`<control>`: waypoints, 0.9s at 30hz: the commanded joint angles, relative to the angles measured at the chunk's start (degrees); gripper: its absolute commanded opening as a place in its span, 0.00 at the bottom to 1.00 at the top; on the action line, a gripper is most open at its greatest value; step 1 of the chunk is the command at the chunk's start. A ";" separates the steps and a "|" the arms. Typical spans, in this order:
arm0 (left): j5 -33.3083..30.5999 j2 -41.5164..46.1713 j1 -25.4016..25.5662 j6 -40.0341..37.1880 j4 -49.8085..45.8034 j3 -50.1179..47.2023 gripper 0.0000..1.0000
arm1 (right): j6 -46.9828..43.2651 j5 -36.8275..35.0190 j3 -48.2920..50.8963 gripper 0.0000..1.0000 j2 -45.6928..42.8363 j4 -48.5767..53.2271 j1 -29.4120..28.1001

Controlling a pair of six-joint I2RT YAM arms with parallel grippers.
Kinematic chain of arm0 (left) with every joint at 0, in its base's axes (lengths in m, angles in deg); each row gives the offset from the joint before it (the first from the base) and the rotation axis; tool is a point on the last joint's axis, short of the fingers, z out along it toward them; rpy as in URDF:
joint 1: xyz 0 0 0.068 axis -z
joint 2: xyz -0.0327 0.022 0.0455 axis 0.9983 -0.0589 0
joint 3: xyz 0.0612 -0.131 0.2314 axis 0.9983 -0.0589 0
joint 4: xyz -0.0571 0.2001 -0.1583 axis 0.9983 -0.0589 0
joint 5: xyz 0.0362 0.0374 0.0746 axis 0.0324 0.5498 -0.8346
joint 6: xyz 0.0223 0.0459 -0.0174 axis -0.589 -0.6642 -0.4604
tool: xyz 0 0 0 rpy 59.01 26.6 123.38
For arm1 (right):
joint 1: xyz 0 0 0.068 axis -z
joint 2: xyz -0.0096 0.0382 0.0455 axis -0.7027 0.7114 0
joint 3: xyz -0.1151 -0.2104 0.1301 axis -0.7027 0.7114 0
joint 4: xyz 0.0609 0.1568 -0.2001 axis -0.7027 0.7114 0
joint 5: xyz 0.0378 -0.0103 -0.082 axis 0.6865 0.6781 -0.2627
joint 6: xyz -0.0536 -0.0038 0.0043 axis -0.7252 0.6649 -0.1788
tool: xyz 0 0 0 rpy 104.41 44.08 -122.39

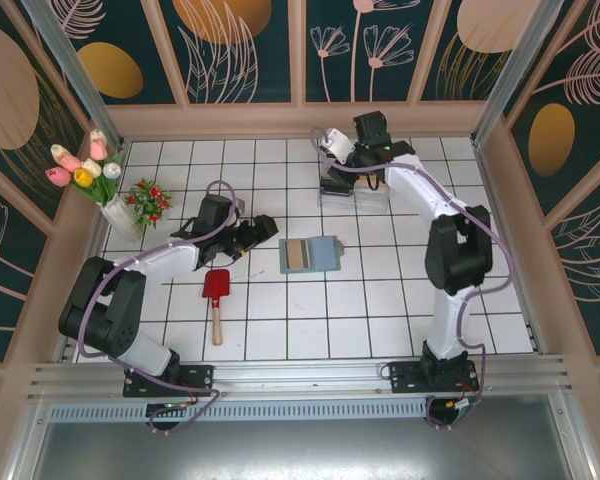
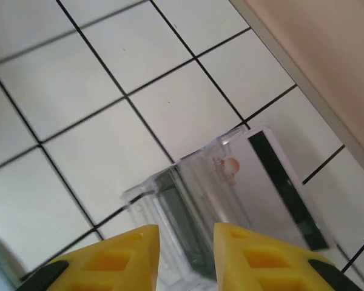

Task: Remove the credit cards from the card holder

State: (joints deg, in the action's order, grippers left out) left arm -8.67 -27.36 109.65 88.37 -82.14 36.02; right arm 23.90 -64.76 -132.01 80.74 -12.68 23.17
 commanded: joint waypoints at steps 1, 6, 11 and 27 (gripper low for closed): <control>-2.63 0.85 2.43 -1.34 -3.45 0.90 0.89 | 19.41 -1.06 9.50 0.31 -7.18 -10.77 -3.36; -3.91 -0.78 5.63 0.88 -3.89 1.98 0.81 | 35.75 -6.64 22.88 0.34 -15.68 -17.99 -9.50; -3.38 -2.16 8.15 3.41 -1.56 1.55 0.76 | 54.12 -9.48 24.09 0.32 -15.47 -9.18 -11.33; -0.34 -7.95 9.93 5.64 1.46 3.46 0.51 | 74.30 -10.11 35.99 0.33 -12.68 -13.72 -16.05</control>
State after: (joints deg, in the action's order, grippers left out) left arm -9.52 -33.98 119.05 93.90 -81.11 37.40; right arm 94.12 -73.54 -97.10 66.64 -24.50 7.35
